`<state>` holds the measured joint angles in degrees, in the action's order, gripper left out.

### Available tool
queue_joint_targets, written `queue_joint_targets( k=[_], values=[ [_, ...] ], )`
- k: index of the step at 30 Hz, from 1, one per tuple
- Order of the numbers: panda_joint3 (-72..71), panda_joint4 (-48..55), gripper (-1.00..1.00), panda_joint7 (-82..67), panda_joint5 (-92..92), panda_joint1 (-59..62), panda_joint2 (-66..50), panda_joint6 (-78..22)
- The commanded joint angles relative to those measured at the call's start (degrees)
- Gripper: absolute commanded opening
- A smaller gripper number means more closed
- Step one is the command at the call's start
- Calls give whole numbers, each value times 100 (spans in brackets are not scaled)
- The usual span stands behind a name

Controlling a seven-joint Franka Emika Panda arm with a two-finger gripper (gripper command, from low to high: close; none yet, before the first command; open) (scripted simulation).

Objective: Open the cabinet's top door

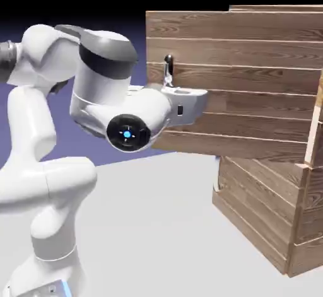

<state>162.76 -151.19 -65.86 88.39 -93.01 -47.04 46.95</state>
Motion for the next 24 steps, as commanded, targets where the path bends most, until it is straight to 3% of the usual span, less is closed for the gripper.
queue_joint_targets(
  k=[1, 24],
  values=[
    [17, 139, -100, -129, -172, 37, 208, -87],
    [-136, 4436, -100, -1609, -3159, -18, 4850, -1562]
  ],
)
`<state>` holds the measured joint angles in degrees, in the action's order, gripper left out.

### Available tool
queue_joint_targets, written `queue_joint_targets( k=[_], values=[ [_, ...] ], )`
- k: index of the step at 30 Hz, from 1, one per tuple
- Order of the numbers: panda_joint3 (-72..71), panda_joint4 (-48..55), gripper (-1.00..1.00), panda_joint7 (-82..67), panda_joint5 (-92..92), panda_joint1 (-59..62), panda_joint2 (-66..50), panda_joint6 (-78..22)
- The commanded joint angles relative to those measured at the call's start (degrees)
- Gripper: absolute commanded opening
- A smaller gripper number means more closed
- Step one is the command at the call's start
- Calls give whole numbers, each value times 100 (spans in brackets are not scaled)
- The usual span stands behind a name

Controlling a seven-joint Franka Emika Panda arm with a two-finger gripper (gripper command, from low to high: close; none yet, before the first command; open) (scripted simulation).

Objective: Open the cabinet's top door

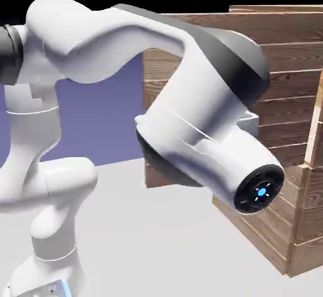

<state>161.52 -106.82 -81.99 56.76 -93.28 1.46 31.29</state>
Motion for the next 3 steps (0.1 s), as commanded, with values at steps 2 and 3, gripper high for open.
queue_joint_targets(
  k=[2, 3],
  values=[
    [-46, 220, -100, 18, -67, -7, 189, -63],
    [-46, 220, 100, 18, -67, -7, 189, -63]
  ],
)
